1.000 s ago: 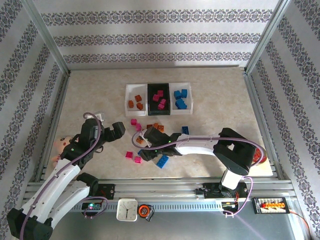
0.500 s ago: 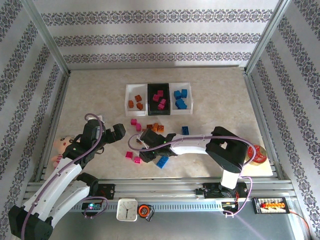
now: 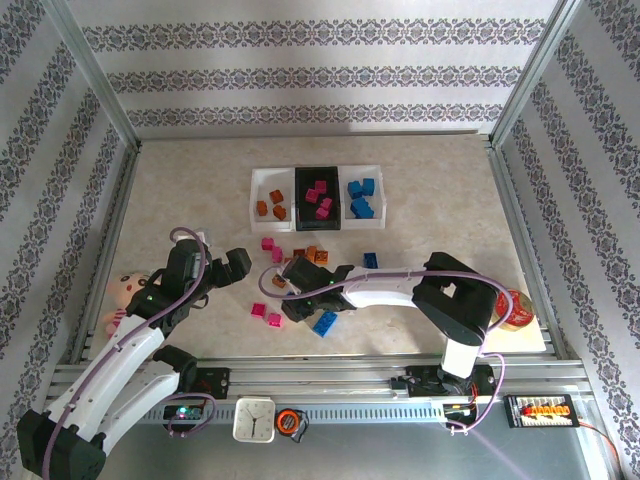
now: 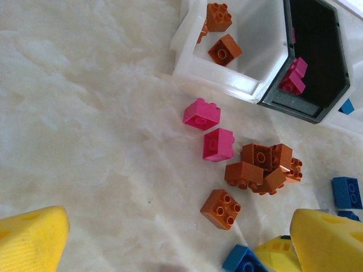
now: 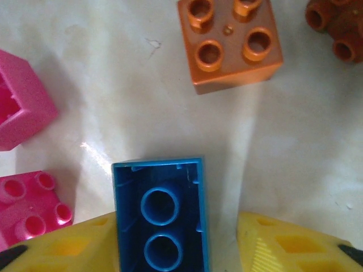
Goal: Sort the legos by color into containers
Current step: Pick up the lego from the bottom-center of the table, then place the lego in the container.
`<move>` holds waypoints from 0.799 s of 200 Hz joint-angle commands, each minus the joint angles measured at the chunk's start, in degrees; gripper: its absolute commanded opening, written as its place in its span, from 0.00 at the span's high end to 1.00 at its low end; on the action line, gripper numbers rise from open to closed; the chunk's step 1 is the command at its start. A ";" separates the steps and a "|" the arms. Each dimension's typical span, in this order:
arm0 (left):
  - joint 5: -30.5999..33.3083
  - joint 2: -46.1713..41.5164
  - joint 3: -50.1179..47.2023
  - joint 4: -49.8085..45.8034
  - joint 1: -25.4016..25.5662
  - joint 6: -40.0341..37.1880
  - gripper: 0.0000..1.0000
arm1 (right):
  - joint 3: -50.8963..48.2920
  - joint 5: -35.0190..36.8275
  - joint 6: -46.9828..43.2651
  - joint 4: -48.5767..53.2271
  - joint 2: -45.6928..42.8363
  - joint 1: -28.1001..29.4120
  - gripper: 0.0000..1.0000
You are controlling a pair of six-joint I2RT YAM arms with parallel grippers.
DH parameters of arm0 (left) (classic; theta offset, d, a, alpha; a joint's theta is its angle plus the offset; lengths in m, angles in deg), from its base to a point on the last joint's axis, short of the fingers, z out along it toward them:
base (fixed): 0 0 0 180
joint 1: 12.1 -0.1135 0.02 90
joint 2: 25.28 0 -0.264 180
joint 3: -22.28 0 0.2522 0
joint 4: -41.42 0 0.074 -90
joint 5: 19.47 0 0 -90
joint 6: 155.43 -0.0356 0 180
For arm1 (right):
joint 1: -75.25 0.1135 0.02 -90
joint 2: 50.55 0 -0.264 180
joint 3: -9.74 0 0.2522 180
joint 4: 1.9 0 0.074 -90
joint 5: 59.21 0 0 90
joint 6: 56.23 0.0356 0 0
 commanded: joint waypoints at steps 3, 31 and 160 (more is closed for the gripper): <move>0.76 -0.02 -0.44 -0.83 0.42 0.74 0.00 | 1.02 -0.71 -0.71 0.04 1.40 -0.51 0.59; 0.57 -0.04 -0.41 -0.64 0.40 0.51 0.00 | -1.36 -1.86 -0.12 -1.59 -2.44 -1.77 0.72; -1.95 0.41 -1.39 2.06 0.36 1.03 0.00 | 11.15 5.69 3.07 9.22 -11.16 -29.27 0.80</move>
